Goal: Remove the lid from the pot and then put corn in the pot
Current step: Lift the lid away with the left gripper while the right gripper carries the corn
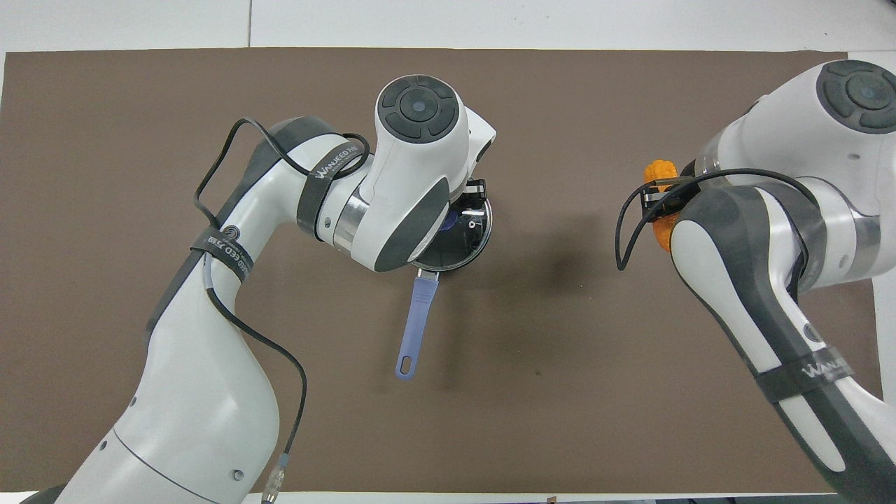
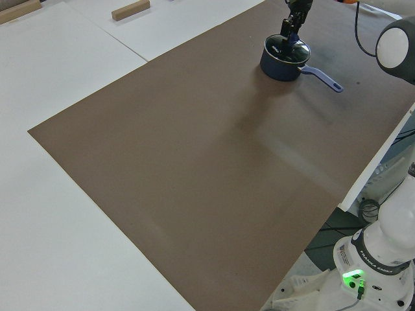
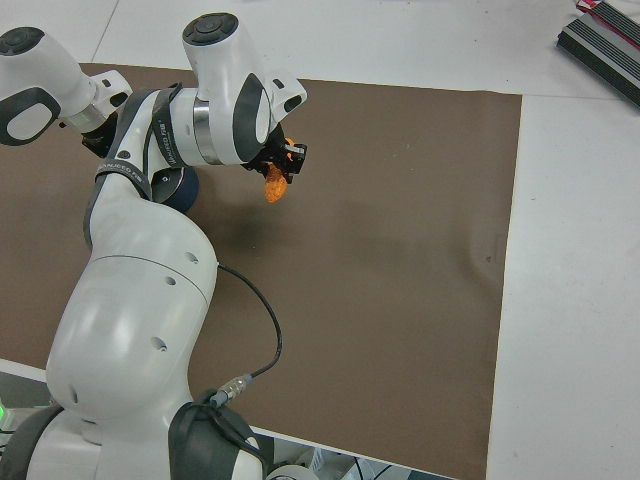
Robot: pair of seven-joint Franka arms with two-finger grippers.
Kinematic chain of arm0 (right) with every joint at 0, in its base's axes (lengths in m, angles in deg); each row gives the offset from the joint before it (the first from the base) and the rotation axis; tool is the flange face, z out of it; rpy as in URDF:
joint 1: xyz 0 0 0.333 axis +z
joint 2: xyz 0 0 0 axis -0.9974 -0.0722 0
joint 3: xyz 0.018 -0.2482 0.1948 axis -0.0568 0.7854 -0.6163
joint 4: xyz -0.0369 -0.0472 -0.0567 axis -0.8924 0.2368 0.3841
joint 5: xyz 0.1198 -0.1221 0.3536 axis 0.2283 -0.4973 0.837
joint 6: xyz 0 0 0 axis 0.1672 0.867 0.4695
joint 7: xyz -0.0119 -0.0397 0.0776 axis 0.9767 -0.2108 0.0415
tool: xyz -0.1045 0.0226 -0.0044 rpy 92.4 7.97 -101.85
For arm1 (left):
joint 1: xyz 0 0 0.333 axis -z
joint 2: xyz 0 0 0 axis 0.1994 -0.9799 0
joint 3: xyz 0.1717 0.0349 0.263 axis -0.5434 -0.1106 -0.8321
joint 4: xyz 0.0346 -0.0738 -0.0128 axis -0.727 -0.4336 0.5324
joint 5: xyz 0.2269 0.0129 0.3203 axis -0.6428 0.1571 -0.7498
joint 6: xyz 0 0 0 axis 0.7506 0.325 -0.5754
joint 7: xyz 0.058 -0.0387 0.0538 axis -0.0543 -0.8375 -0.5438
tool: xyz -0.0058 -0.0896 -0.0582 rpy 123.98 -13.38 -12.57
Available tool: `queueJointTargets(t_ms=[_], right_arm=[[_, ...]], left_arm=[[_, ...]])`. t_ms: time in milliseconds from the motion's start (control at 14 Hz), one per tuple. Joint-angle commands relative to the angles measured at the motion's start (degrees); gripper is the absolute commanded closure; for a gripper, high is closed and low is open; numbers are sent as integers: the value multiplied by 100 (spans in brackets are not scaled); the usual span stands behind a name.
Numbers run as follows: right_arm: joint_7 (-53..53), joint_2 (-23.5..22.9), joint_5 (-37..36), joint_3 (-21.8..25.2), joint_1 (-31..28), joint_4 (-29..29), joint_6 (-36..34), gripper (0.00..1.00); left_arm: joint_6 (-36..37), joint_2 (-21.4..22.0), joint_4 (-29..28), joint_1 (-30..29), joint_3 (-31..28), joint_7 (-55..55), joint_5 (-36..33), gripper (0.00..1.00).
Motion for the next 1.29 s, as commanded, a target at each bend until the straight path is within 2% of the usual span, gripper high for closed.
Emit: queueJointTargets(t_ms=[0,286,429,571,714,857,929,1000,1214], right_arm=[[-166,-84,66,-29,87,180,-120,100],[-377,-119,92,-90,131,259,-112,100],[-1094,-190,415,-187,516,391,72,100],[-1886,-321,470,-188,1121,470,502,100],[-2659,-977,391,-188,1676,1275,478,100],[-3075,-1689,260,-179,2080,2120,381,100],[-3120,-1928,-46,-187,2265,2236,433,100],[-3120,-2043,-345,-188,2371,2229,598,100],[-3172,-2158,-356,-188,2442,1888,1152,100]], left_arm=[[337,552,-105,-14,-92,-71,58,100],[654,957,-113,-434,-101,-9,94,100],[865,1054,-122,-847,-101,244,41,100],[1119,1107,-131,-1452,-110,1085,49,100],[1165,1116,-201,-2111,-110,1894,58,100],[868,1334,-734,-2674,-110,2685,58,100],[544,1483,-1103,-2920,-110,3063,58,100],[166,1676,-1585,-3175,-110,3372,58,100],[-600,1977,-2572,-3695,-119,4032,50,100]])
